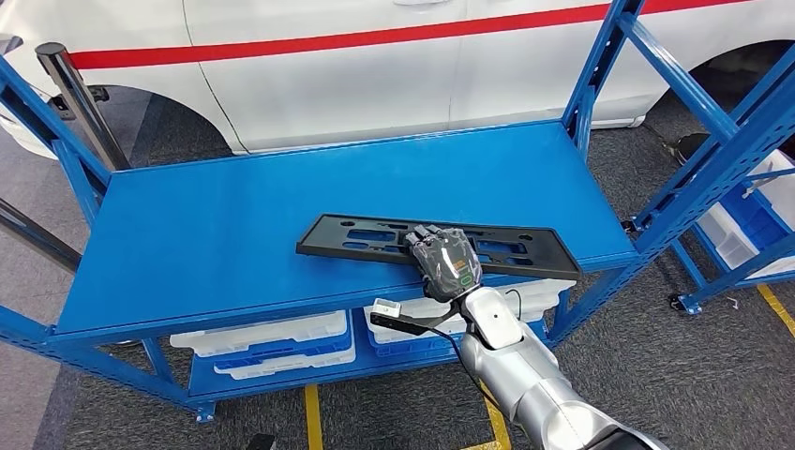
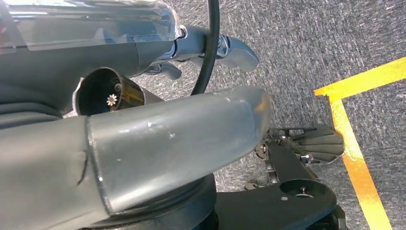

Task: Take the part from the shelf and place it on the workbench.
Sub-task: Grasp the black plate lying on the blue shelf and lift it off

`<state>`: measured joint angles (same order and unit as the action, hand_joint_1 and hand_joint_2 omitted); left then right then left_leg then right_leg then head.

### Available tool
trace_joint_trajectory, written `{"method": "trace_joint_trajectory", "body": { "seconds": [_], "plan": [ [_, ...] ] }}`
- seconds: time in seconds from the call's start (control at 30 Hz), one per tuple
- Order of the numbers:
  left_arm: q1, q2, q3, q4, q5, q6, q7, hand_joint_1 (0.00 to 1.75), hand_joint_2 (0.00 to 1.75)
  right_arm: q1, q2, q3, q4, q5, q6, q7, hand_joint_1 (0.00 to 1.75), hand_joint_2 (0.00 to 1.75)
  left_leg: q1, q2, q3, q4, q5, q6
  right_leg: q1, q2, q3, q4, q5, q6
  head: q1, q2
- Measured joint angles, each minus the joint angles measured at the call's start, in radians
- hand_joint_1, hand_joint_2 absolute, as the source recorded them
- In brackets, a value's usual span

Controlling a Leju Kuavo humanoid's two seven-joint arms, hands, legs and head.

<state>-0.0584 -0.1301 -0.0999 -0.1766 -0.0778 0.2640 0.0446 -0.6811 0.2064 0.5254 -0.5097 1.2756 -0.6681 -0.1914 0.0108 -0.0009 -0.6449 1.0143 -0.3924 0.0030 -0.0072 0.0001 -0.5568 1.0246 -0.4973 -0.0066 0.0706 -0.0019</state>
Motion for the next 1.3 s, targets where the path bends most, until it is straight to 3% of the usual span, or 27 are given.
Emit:
{"method": "trace_joint_trajectory", "body": {
  "seconds": [0.43,0.47,0.57,0.6,1.3],
  "plan": [
    [0.000,0.000,0.000,0.000,-0.005,0.000,0.003,0.00,0.00,0.018,-0.006,0.013,-0.003,-0.011,0.003,0.016,1.75,1.75,0.000,0.000,0.000,0.000,0.000,0.000,0.000,0.000,0.000,0.000,0.000,0.000,0.000,0.000],
    [0.000,0.000,0.000,0.000,-0.005,0.000,0.004,0.00,0.00,0.019,-0.006,0.013,-0.002,-0.012,0.003,0.019,1.67,1.75,0.000,0.000,0.000,0.000,0.000,0.000,0.000,0.000,0.000,0.000,0.000,0.000,0.000,0.000],
    [0.000,0.000,0.000,0.000,-0.005,0.000,0.004,0.00,0.00,0.023,-0.006,0.014,0.004,-0.017,0.003,0.024,0.36,1.75,0.000,0.000,0.000,0.000,0.000,0.000,0.000,0.000,0.000,-0.001,0.000,0.000,0.000,0.000],
    [0.000,0.000,0.000,0.000,-0.005,0.000,0.004,0.00,0.00,0.024,-0.006,0.014,0.006,-0.019,0.003,0.025,0.00,1.75,0.000,0.000,0.000,0.000,0.000,0.000,0.000,0.000,0.000,-0.001,0.000,0.000,0.000,0.000],
    [0.000,0.000,0.016,0.000,-0.006,0.001,0.006,0.00,0.00,0.015,-0.006,0.029,0.035,-0.015,0.039,0.063,0.00,1.75,0.000,0.000,0.000,0.000,0.000,0.000,0.000,0.000,0.001,-0.002,0.000,0.000,0.000,0.000]
  ]
}}
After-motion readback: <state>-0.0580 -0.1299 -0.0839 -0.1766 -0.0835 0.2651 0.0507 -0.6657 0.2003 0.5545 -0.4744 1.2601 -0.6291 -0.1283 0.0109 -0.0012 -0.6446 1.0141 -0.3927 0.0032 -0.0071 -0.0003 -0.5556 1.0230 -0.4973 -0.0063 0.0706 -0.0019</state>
